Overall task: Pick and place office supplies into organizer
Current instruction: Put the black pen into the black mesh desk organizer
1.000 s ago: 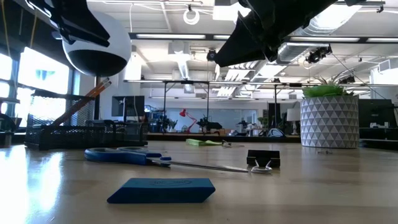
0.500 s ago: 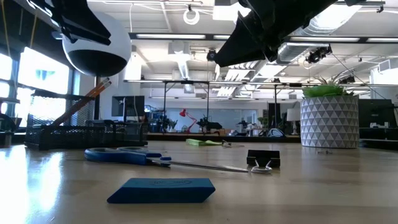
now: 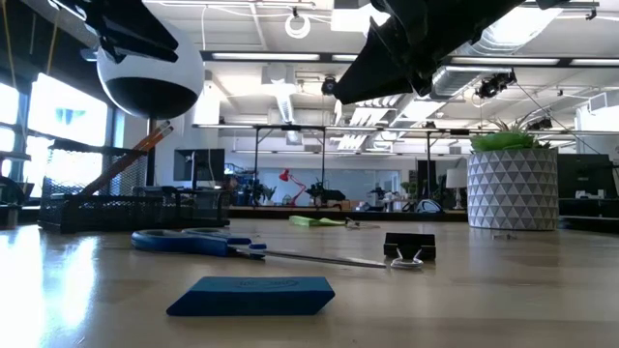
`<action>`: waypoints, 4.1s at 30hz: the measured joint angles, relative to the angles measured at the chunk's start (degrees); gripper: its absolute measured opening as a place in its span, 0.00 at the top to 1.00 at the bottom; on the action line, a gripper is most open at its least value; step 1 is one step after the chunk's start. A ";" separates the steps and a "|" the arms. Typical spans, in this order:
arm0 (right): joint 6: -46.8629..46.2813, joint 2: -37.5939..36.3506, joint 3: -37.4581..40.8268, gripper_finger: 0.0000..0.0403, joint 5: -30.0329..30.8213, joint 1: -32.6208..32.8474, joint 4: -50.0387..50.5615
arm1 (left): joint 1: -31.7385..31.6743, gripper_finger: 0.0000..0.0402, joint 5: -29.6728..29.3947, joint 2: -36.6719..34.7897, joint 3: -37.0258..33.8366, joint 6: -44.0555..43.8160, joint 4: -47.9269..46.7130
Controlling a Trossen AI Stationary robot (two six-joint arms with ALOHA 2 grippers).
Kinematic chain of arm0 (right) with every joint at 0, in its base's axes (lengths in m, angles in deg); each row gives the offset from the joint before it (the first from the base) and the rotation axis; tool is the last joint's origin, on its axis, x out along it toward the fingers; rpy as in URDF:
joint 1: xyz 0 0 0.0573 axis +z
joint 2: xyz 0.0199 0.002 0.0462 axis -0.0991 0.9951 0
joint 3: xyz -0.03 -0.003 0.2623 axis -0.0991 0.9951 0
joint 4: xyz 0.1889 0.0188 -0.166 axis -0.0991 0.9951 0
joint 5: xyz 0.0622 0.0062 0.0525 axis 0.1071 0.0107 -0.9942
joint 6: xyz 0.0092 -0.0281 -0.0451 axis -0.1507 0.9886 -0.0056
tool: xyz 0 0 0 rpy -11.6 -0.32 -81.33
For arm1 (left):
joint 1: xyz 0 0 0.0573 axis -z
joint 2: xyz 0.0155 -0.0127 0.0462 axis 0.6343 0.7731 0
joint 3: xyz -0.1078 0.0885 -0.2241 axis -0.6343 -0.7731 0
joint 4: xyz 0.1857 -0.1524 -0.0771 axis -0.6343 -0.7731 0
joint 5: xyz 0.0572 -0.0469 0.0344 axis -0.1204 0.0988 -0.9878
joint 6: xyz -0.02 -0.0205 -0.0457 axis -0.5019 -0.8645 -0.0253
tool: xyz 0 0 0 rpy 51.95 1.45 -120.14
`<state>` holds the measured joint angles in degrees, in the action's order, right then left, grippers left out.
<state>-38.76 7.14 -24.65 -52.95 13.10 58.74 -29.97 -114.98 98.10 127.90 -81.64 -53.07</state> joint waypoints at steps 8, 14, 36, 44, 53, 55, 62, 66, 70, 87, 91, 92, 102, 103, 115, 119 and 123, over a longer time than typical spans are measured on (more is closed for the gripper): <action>-0.01 0.00 0.00 0.78 -0.08 0.02 -0.01 | 0.00 0.60 -0.15 0.01 0.00 -0.42 0.79; -0.54 0.00 0.00 0.78 -0.08 0.02 -0.39 | 0.00 0.60 -0.17 0.01 0.00 -1.81 0.79; 0.06 6.30 -0.02 0.78 -8.00 0.13 -11.97 | 0.05 0.60 18.35 -0.77 0.00 7.18 4.76; 0.01 10.91 -0.02 0.78 -10.70 0.13 -15.43 | 5.41 0.60 27.37 -1.61 0.00 5.20 3.64; 1.75 10.32 -0.02 0.78 -10.53 0.52 -15.35 | 17.63 0.66 21.19 -0.53 0.04 -17.28 -10.55; 1.94 10.32 -0.02 0.78 -10.51 0.50 -14.63 | 20.70 0.69 20.81 0.63 0.06 -23.83 -13.21; 7.13 10.32 -0.02 0.78 -10.48 0.06 -14.55 | 31.42 0.81 20.98 8.41 0.07 -38.25 -16.11; 11.02 10.32 -0.02 0.78 -10.53 -0.98 -15.97 | 35.24 0.86 24.38 13.87 0.07 -41.33 -16.13; 14.86 10.32 -0.02 0.78 -13.41 -2.81 -20.56 | 37.67 0.90 26.32 18.81 0.07 -44.54 -16.28; 19.79 10.29 -0.02 0.78 -18.21 -5.16 -25.76 | 38.24 0.53 32.35 32.69 0.04 -61.22 -12.94; 24.21 10.27 -0.02 0.78 -18.20 -5.31 -25.68 | 38.24 0.44 31.53 33.02 0.04 -65.59 -8.16; 25.55 10.27 -0.02 0.78 -18.20 -5.45 -25.68 | 38.24 0.43 30.94 33.02 0.04 -67.10 -7.51; 33.16 10.27 -0.02 0.78 -18.05 -8.17 -25.73 | 38.26 0.41 29.99 37.41 0.04 -77.67 -5.28; 33.53 10.27 -0.02 0.78 -18.13 -8.47 -25.73 | 38.26 0.41 29.99 37.95 0.04 -78.33 -5.02; 33.00 10.25 -0.02 0.78 -20.68 -9.88 -24.83 | 38.26 0.41 30.70 42.36 0.04 -82.96 -3.36; 32.02 10.25 -0.02 0.78 -21.05 -9.54 -24.40 | 38.28 0.41 31.36 44.06 0.04 -82.90 -1.79; 31.52 10.25 -0.02 0.78 -21.04 -9.38 -24.42 | 38.91 0.41 31.31 44.82 0.22 -81.75 -1.71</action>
<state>-7.24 17.39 -24.67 -73.98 3.72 34.32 8.94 -83.67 142.92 128.12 -163.38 -54.78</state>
